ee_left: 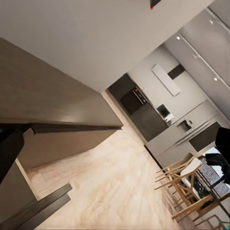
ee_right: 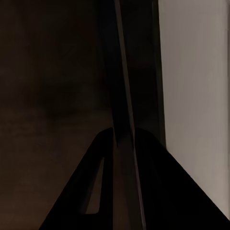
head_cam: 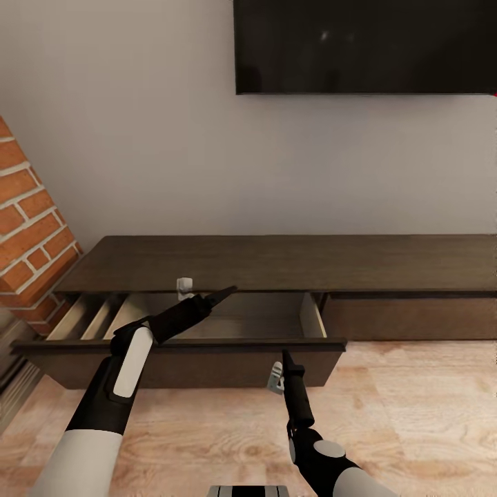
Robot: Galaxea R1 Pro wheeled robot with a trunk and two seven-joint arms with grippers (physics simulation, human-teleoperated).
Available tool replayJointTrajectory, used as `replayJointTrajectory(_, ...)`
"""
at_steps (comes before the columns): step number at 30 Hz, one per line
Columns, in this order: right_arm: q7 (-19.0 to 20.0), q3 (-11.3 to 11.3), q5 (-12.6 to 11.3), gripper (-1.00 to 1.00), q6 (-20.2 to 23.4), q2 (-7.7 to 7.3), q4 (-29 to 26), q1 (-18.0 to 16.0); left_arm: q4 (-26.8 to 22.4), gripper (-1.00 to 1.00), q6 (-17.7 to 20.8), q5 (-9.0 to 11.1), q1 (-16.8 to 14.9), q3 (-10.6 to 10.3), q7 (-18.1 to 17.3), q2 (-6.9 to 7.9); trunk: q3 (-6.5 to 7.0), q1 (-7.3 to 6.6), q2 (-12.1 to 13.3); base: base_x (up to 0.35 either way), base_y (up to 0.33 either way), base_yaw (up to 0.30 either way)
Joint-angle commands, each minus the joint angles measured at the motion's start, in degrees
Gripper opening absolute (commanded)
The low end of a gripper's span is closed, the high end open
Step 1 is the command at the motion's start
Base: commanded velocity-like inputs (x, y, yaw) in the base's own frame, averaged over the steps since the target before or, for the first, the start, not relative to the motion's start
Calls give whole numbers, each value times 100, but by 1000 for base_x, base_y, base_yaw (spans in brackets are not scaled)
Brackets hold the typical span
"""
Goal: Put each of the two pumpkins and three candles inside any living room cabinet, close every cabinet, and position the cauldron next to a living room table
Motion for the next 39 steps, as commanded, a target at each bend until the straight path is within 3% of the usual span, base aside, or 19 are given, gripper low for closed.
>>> replayJointTrajectory(1,35,151,64,-100,-39,6,1,3,3,100,-1,0,-1,-1,-1,-1,0,0,0,-172,0,0)
replayJointTrajectory(39,23,154,64,-100,-31,6,1,3,3,100,-6,0,-1,-1,-1,-1,0,0,0,-88,0,0)
